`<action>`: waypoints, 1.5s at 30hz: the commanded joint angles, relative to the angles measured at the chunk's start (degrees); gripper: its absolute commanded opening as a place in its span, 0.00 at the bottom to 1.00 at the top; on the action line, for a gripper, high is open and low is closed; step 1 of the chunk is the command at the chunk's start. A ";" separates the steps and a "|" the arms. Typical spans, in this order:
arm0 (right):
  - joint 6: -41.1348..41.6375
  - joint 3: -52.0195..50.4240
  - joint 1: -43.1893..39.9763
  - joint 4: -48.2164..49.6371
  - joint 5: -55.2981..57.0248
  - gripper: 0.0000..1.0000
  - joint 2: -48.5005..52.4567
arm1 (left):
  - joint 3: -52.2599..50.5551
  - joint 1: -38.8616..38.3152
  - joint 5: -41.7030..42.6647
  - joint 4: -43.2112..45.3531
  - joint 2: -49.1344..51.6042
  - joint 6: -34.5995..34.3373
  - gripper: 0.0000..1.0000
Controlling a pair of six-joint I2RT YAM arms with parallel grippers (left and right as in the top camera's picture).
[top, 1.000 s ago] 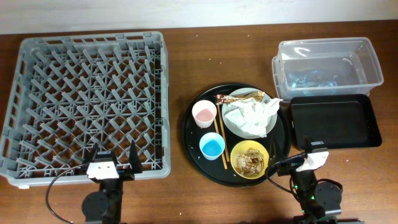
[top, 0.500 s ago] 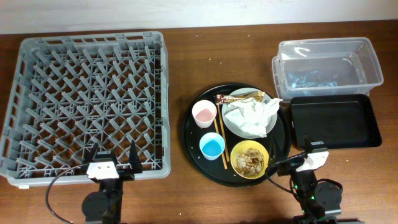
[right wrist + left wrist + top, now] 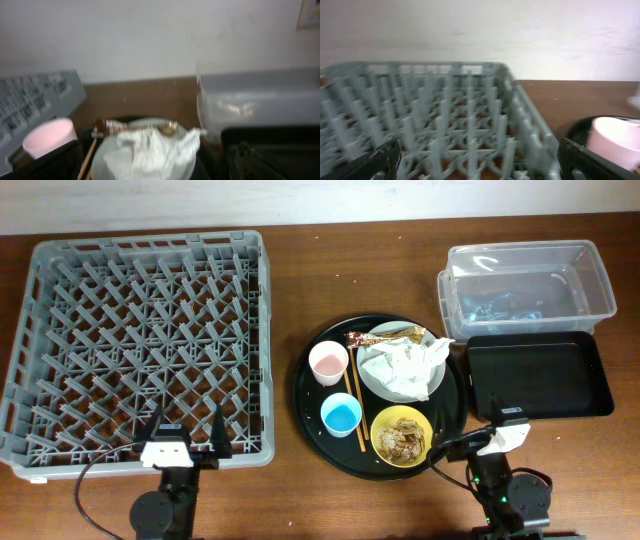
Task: Sort waste into correct bins and load items into the dishwasher rack
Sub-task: 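Reach the right gripper to the gold wrapper on the white plate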
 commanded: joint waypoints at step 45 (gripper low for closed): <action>-1.92 90.44 2.01 -45.16 -21.22 1.00 103.47 | 96.61 0.35 12.04 -57.16 90.38 11.21 0.99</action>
